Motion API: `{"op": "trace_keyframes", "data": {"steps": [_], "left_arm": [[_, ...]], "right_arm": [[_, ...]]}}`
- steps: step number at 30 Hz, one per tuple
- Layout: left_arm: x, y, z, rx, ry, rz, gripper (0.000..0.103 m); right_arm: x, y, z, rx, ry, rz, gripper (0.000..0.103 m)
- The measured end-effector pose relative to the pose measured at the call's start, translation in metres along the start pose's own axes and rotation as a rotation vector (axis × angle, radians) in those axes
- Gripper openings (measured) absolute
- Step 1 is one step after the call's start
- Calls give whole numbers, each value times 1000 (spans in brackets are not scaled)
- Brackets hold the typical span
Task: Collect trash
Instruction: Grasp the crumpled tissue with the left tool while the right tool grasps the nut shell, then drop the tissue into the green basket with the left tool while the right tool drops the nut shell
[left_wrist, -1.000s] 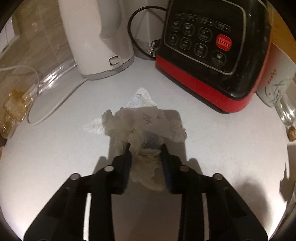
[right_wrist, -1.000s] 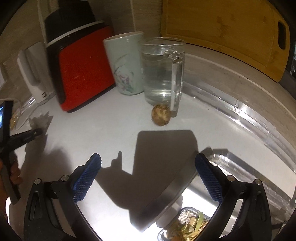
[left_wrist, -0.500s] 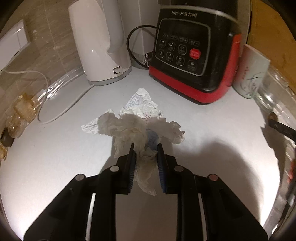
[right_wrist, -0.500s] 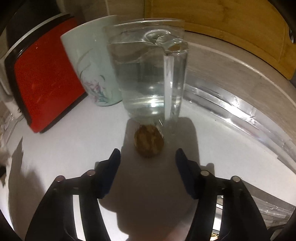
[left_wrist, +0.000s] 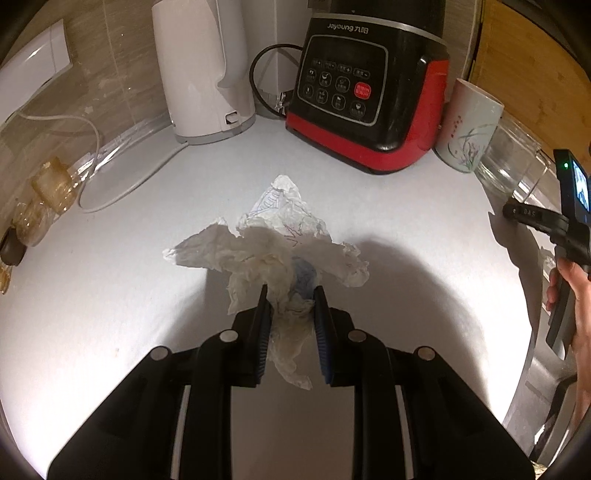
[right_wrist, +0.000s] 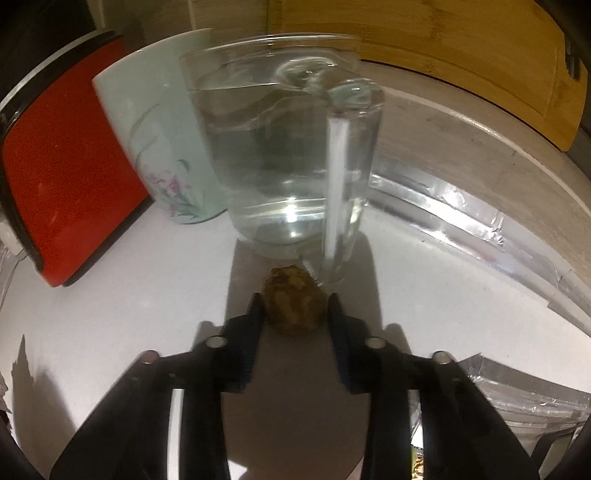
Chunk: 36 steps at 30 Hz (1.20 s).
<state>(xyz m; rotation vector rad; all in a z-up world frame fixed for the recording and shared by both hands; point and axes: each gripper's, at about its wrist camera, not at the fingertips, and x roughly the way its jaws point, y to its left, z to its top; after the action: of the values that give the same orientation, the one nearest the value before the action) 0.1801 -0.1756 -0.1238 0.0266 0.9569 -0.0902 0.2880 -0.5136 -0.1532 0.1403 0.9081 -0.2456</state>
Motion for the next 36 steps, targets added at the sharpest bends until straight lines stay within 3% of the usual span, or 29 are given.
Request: {"op": "trace_keyframes", "data": {"steps": [5, 11, 17, 23, 36], "left_arm": [[-13, 1, -11, 11, -1, -7, 22], [-49, 9, -31, 20, -8, -33, 22], [-95, 20, -69, 43, 11, -53, 22], [-133, 37, -113, 62, 52, -67, 22], [-190, 48, -221, 194, 130, -157, 22]], "right_arm": [[-14, 12, -12, -13, -3, 31, 33], [-77, 37, -50, -68, -51, 92, 33], [-175, 66, -125, -143, -75, 181, 33], [-246, 102, -197, -197, -47, 237, 33], [-337, 132, -349, -192, 48, 302, 33]]}}
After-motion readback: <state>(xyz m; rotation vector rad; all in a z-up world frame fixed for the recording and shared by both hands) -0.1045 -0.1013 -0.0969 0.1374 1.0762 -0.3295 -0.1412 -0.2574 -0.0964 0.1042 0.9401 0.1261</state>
